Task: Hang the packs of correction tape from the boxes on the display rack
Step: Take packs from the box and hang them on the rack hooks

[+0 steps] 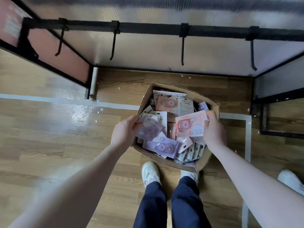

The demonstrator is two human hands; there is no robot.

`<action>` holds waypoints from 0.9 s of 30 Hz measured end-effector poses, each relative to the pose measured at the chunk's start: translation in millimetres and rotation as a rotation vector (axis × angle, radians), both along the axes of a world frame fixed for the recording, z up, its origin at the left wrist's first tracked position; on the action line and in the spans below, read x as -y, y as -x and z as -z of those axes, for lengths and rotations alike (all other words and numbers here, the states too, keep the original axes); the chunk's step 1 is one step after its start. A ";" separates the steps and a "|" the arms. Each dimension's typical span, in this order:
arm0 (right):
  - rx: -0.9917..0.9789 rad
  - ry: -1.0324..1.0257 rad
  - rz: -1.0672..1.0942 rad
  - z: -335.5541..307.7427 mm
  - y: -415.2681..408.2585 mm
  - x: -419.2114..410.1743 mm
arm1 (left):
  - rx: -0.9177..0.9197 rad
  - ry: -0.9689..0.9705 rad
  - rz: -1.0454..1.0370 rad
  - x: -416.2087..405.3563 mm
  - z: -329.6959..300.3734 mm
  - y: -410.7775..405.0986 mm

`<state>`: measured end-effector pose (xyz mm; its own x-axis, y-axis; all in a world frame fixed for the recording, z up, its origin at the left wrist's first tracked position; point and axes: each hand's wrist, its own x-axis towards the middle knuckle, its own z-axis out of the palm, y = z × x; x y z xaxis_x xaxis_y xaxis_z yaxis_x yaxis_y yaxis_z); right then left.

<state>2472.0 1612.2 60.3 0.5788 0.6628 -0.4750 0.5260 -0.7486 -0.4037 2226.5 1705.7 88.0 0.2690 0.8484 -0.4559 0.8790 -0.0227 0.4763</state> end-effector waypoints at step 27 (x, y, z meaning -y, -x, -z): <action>0.000 -0.450 -0.140 -375.6 -16.4 -75.9 | 0.450 -0.349 -0.106 -74.0 -364.9 11.0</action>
<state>2488.4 1688.1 435.9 0.4688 0.8748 -0.1227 0.6093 -0.4208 -0.6721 2215.5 1779.7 453.0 0.2773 0.9608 -0.0049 0.5977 -0.1685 0.7838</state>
